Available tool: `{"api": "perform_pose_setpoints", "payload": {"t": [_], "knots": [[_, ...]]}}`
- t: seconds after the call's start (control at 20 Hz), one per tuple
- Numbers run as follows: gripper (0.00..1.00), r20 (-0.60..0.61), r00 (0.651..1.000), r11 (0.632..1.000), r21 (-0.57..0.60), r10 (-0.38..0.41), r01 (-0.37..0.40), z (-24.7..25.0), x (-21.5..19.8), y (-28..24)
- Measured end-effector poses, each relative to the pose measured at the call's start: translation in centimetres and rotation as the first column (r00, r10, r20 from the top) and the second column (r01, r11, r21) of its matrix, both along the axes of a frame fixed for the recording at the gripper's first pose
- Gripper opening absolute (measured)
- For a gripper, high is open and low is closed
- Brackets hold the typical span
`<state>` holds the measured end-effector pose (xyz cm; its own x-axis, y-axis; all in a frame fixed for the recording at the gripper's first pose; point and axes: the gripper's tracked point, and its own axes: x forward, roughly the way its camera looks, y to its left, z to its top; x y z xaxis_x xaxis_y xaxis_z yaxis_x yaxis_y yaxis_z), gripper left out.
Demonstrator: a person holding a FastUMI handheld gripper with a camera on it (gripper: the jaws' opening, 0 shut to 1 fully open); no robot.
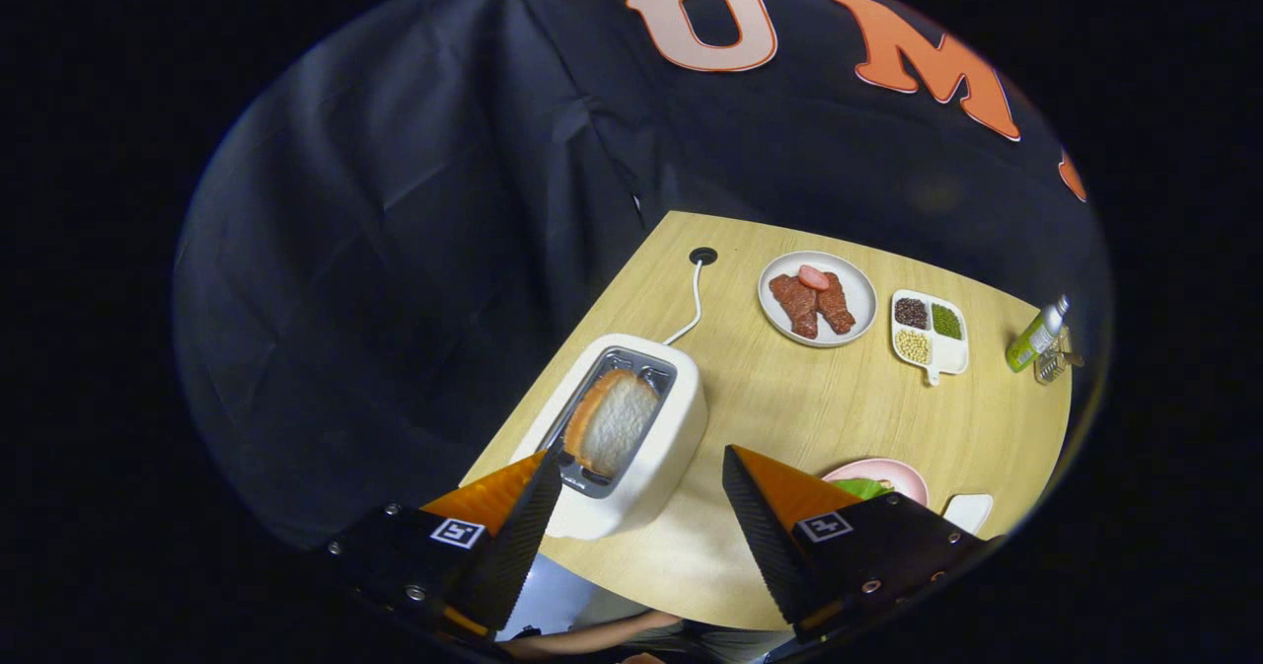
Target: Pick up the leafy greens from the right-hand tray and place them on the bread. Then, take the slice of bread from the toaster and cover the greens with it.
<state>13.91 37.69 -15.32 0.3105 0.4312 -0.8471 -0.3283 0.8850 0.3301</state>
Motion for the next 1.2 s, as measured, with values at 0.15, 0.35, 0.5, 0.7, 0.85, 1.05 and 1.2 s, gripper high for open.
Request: {"api": "perform_pose_setpoints", "payload": {"t": [0.15,0.35,0.5,0.7,0.85,1.05,1.2], "knots": [[0.98,-0.002,1.0,1.0,-0.015,0.005,-0.005,-0.1,0.6,1.9],[0.96,-0.042,0.999,0.999,-0.046,0.017,-0.019,-1.5,0.7,3.5],[0.95,-0.069,0.998,0.996,-0.085,0.008,-0.013,-2.6,1.0,3.9],[0.91,-0.083,0.996,0.992,-0.124,-0.031,0.021,-3.7,2.0,4.2],[0.88,-0.09,0.995,0.988,-0.152,-0.038,0.024,-4.7,2.0,4.4],[0.84,-0.106,0.994,0.985,-0.17,-0.038,0.02,-5.8,2.1,4.8],[0.77,-0.103,0.993,0.978,-0.204,-0.056,0.034,-6.7,2.4,4.0]]}}
